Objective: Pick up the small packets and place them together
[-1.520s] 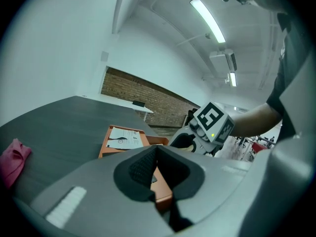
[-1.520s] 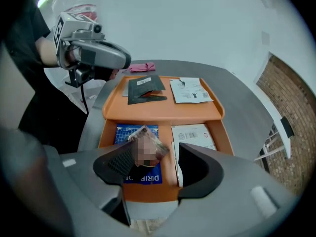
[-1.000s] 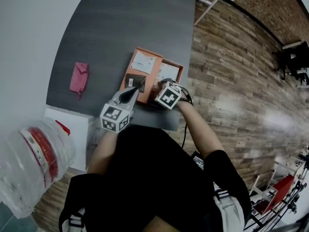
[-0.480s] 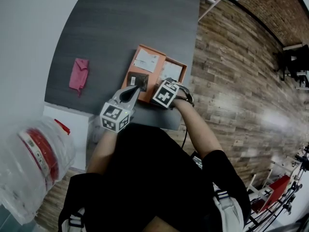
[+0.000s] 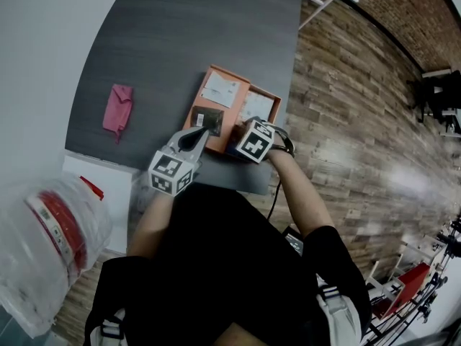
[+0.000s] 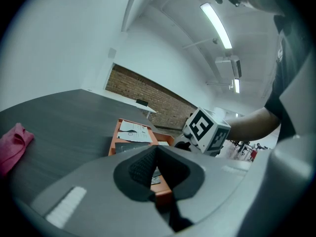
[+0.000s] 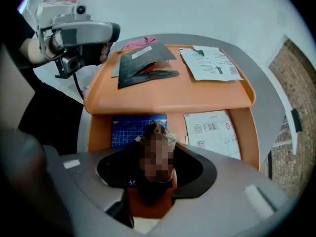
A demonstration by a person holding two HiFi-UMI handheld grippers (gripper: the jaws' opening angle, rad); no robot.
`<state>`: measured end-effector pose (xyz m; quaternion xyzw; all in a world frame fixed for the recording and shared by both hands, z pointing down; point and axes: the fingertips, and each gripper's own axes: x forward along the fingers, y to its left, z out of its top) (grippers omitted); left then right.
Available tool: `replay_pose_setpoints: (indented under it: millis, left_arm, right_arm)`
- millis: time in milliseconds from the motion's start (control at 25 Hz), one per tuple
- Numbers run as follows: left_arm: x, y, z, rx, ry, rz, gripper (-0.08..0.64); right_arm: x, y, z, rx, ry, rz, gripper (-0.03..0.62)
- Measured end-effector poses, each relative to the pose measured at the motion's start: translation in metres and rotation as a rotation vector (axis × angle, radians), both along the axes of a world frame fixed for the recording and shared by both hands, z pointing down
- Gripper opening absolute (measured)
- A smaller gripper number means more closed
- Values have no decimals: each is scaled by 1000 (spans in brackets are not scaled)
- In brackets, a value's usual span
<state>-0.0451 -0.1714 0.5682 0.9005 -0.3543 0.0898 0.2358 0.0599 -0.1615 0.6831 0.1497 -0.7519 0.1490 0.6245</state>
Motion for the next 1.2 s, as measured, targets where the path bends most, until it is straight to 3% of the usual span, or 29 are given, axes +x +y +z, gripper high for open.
replay_pose_setpoints:
  millis: [360,480,840,1200]
  left_arm:
    - [2,-2,0,1,0,11,0]
    - [2,-3,0,0,-3,11,0]
    - [0,-7,-4,11,-16,-7,0]
    - [-2,-10,-11,27,-15,-30,0]
  right_arm:
    - [2,-1,-23,62,-103,48,109]
    - [4,-6,-32,96,-125,76,41]
    - [6,-17,-60,141,-195,111,40]
    - [-16,-53,-116,283,-309,104,38]
